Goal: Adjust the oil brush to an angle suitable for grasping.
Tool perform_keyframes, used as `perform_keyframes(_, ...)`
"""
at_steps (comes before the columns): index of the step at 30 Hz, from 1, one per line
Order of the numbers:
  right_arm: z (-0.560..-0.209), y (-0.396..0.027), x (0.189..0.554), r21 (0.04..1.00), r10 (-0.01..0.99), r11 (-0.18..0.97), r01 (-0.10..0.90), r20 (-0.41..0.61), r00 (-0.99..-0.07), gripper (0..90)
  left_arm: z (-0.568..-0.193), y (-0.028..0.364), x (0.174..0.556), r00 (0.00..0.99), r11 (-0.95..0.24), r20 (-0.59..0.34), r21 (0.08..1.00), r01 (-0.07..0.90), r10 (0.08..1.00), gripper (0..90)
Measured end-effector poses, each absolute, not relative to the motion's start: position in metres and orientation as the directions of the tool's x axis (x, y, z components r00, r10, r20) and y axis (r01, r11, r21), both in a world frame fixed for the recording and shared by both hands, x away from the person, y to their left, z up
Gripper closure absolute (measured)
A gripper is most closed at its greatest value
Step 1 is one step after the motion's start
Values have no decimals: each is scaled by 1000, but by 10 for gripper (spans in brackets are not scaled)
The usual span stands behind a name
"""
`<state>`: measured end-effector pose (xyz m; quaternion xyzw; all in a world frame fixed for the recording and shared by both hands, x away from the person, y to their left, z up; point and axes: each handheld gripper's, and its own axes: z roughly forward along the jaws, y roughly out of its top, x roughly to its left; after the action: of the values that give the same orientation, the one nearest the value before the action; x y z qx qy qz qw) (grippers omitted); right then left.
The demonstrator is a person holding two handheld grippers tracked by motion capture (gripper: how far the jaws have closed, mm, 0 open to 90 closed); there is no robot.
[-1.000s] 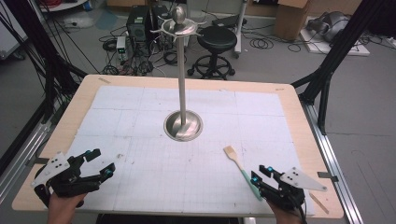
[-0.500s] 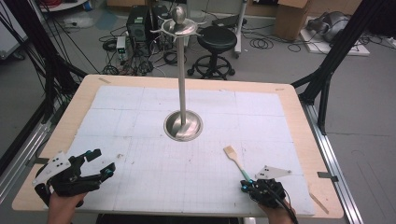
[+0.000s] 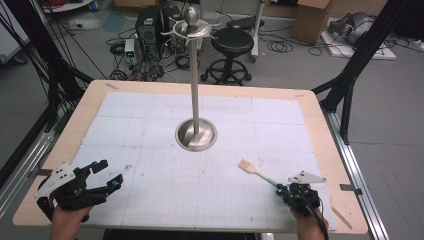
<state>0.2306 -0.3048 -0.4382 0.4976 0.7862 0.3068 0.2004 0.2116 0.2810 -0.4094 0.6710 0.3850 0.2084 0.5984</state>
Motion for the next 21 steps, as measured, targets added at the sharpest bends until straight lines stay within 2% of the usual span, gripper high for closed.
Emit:
perform_keyframes(3, -437, -303, 243, 687, 921, 298, 663, -24, -388, 896, -410, 281, 212, 616, 15, -184, 963, 270, 766, 202)
perform_keyframes(8, -433, -271, 272, 742, 905, 297, 601, -17, -426, 896, -411, 281, 213, 618, 12, -188, 961, 278, 763, 204)
perform_keyframes(13, -441, -252, 293, 708, 906, 319, 630, -33, -422, 896, -411, 283, 212, 614, 21, -192, 961, 275, 766, 204)
perform_keyframes(18, -442, -247, 291, 716, 892, 296, 633, 31, -452, 897, -411, 285, 213, 611, 22, -196, 960, 280, 767, 205)
perform_keyframes(21, -443, -241, 287, 722, 861, 302, 623, 74, -503, 897, -411, 285, 213, 611, 22, -193, 961, 277, 767, 206)
